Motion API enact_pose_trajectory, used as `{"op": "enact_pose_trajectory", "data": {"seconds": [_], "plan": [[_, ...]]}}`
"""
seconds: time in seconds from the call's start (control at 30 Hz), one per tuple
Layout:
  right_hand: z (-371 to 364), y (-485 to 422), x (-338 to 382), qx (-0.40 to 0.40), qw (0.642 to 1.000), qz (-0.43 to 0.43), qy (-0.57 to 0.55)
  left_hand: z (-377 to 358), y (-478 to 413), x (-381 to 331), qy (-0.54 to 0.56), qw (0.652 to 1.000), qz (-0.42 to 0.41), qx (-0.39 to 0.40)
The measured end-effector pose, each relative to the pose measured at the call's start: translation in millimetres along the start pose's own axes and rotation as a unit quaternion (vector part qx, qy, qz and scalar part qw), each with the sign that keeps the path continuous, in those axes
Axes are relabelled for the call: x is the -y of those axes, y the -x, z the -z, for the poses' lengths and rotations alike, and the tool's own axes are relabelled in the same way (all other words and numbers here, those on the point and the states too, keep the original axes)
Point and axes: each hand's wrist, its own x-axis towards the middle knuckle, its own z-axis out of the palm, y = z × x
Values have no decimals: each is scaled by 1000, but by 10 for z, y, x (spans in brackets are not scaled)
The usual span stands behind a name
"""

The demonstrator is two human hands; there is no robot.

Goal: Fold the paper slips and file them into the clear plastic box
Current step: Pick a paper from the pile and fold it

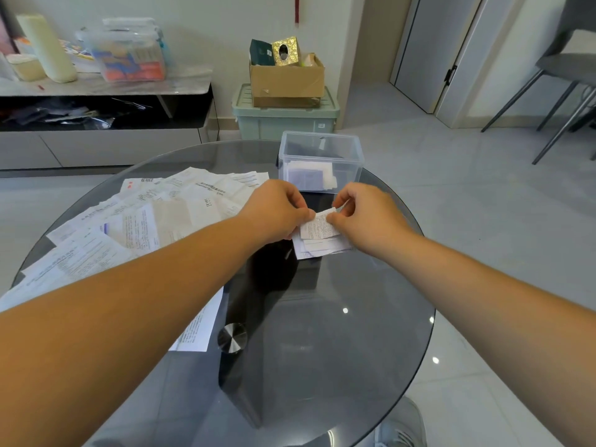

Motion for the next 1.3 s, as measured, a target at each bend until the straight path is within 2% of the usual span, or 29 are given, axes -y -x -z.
{"op": "enact_pose_trajectory", "data": {"seconds": [0.13,0.23,0.47,0.67,0.87,1.0,1.2,1.3], "plan": [[-21,38,3,22,998,14,63,-52,1,79,-48,999,-8,-8],[3,46,-2,11,999,16,44,-23,37,89,-67,997,-16,-20],[85,64,61,-28,999,19,-8,98,179,63,-28,998,-3,-56],[115,140,137,-40,998,33,-33,260,359,123,-33,998,12,-52],[98,272,304,-40,995,77,-48,588,609,277,-54,997,-11,-45],[-42,424,585,16,986,160,-41,991,920,485,-121,992,-5,-39],[-321,745,1044,167,951,260,-6,1503,1529,843,-263,964,28,-10],[-504,846,1224,219,941,257,11,1550,1785,1029,-315,948,36,8]]}}
